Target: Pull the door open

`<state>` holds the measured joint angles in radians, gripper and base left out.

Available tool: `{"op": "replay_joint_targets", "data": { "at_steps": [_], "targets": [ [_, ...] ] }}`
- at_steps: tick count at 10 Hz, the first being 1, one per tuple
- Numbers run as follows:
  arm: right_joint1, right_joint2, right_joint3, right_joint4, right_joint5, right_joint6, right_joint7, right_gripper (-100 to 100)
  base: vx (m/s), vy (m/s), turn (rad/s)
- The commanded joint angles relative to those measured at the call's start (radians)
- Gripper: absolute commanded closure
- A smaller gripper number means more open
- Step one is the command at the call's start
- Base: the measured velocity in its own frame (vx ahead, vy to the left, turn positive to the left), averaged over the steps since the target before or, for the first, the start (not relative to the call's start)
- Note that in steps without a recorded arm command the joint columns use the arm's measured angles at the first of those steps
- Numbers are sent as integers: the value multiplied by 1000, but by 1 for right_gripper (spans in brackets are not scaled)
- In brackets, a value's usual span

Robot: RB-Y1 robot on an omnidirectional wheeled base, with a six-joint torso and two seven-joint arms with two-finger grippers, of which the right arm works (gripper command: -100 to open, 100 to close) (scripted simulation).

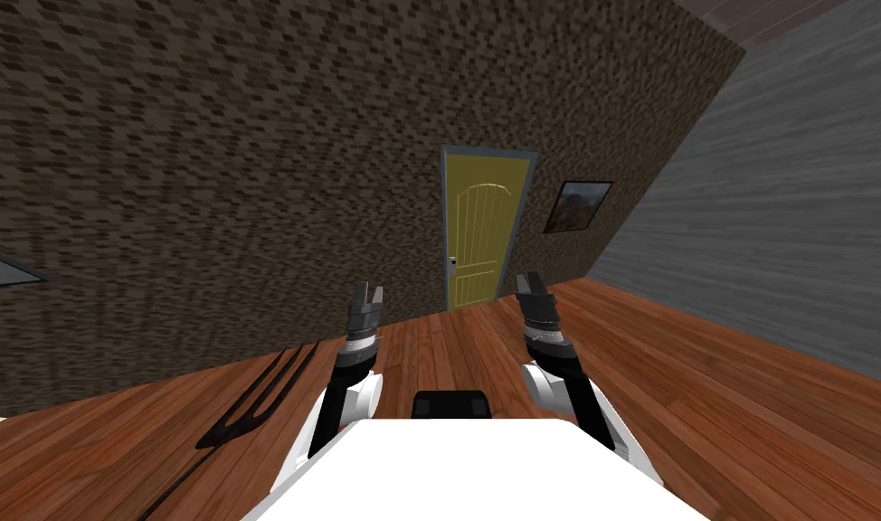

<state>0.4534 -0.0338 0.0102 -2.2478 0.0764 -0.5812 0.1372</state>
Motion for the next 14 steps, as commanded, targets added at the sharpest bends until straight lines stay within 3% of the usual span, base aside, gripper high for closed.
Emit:
{"op": "replay_joint_targets", "data": {
  "at_steps": [1, 6, 13, 14],
  "targets": [
    [-7, -9, 7, 20, -37, -2, -18, -100, 45, -16, 95],
    [-27, -33, 25, 73, -139, -7, -67, -100, 84, -21, 94],
    [-71, -83, 65, 189, -349, -19, -174, -100, 88, -30, 131],
    [-71, -83, 65, 189, -361, -19, -174, -100, 62, -43, 53]
  ]
}}
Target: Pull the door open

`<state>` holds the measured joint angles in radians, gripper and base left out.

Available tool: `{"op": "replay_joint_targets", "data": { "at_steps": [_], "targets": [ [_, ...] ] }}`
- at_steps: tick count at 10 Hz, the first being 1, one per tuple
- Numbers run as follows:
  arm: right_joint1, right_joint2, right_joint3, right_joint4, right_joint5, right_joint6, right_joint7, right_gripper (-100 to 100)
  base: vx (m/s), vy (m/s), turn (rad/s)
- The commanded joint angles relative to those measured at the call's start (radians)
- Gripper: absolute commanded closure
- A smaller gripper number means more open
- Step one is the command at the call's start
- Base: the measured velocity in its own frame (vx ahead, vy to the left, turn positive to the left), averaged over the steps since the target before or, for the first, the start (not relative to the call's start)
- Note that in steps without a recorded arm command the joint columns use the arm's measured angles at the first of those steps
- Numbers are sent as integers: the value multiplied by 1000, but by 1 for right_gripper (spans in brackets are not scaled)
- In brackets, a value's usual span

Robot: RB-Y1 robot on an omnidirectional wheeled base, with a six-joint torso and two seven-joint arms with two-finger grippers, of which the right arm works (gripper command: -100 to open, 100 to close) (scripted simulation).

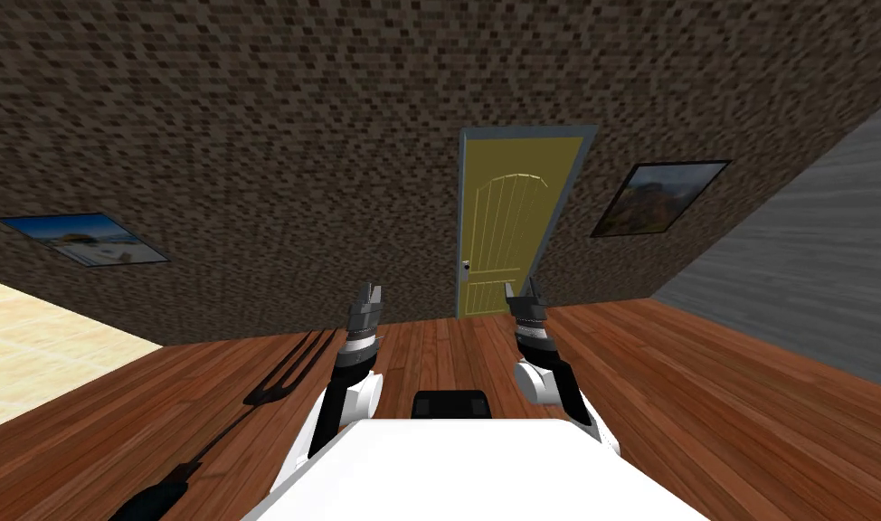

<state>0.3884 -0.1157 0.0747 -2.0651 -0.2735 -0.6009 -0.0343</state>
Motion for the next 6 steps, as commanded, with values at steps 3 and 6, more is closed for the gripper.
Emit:
{"op": "replay_joint_targets", "data": {
  "at_steps": [3, 6],
  "targets": [
    [-28, -26, 21, 67, -111, -5, -59, -100, 68, -39, 138],
    [-44, -44, 35, 110, -193, -9, -98, -100, 61, -36, 117]
  ]
}}
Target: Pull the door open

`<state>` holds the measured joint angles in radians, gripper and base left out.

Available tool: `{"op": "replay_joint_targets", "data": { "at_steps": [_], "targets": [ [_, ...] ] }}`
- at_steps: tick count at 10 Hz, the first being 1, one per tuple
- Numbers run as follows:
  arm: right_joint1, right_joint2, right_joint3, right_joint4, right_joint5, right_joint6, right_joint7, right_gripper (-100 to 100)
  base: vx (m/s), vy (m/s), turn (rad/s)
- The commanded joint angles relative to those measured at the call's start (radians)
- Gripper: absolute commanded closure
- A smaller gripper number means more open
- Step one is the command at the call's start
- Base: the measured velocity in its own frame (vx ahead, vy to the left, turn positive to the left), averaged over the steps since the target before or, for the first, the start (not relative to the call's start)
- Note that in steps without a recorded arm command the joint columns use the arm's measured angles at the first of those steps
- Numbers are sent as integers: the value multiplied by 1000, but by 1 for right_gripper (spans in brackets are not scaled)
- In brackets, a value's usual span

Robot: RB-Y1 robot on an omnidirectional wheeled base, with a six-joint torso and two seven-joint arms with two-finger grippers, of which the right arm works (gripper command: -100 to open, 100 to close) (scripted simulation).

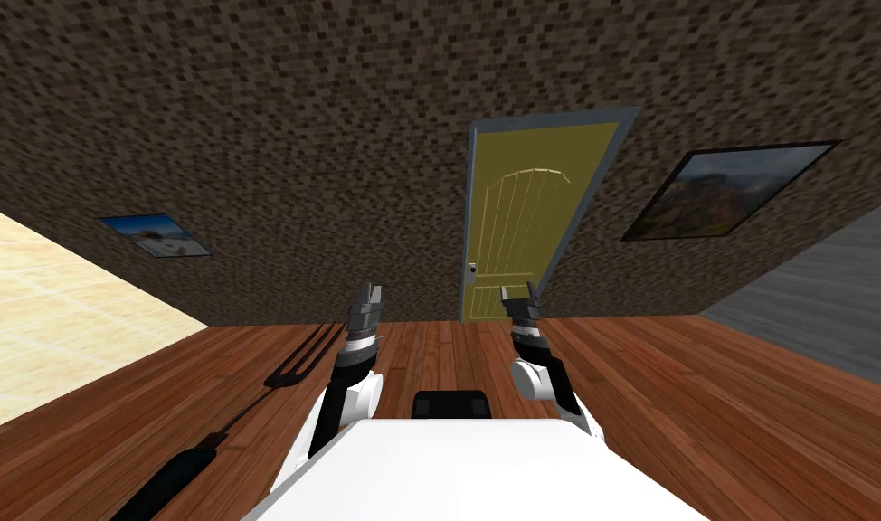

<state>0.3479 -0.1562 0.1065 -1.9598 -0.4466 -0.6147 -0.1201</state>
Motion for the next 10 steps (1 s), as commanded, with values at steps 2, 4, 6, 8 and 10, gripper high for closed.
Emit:
{"op": "replay_joint_targets", "data": {
  "at_steps": [2, 4, 6, 8, 10],
  "targets": [
    [-12, -13, 11, 26, -73, 2, -32, -100, 48, -33, 82],
    [-20, -22, 18, 48, -118, 0, -52, -100, 60, -38, 130],
    [-36, -40, 34, 93, -185, -4, -93, -100, 60, -44, 140],
    [-45, -49, 41, 115, -239, -6, -114, -100, 50, -44, 72],
    [-53, -58, 49, 137, -287, -8, -134, -100, 61, -42, 135]
  ]
}}
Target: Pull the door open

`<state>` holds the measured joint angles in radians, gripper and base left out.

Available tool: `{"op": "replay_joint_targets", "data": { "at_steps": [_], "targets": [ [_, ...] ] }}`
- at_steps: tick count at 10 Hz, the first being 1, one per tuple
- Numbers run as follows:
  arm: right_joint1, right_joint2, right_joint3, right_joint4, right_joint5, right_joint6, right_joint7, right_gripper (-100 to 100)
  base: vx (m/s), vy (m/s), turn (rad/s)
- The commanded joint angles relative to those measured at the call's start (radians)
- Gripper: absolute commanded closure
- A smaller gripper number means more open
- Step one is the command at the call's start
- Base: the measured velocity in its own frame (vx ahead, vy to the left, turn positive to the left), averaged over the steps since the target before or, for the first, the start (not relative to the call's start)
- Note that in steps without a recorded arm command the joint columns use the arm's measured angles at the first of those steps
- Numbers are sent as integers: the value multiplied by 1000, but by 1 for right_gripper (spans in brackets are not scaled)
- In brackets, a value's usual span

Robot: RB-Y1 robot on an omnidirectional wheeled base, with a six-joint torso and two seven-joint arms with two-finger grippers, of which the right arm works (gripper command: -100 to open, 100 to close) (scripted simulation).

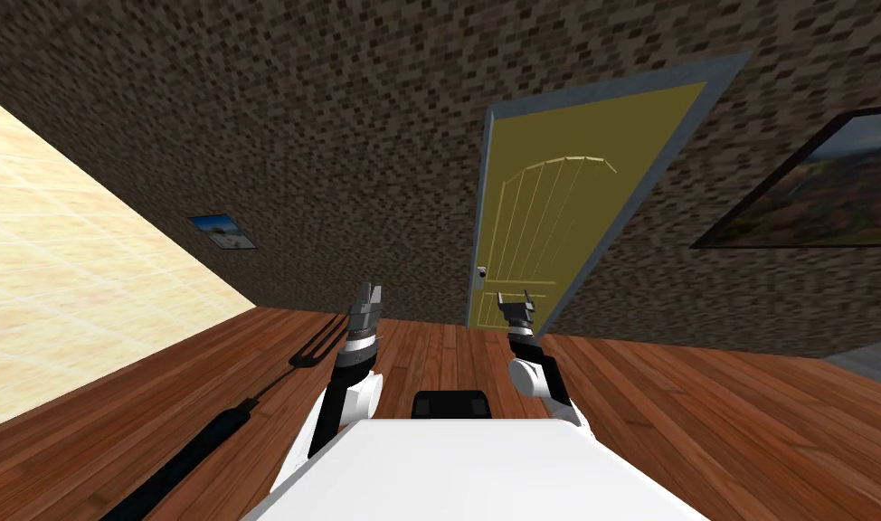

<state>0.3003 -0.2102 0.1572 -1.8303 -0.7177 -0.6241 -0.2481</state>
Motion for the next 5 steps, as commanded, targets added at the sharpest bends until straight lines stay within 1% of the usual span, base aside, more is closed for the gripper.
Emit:
{"op": "replay_joint_targets", "data": {
  "at_steps": [1, 2, 3, 4, 5],
  "targets": [
    [-14, -13, 6, 30, -50, -1, -26, -100, 50, -35, 103],
    [-22, -22, 13, 51, -81, -3, -47, -100, 64, -58, 188],
    [-22, -22, 13, 51, -100, -3, -47, -100, 47, -46, 64],
    [-30, -31, 20, 73, -135, -5, -66, -100, 45, -36, 99],
    [-38, -40, 28, 94, -165, -8, -86, -100, 71, -57, 194]
  ]
}}
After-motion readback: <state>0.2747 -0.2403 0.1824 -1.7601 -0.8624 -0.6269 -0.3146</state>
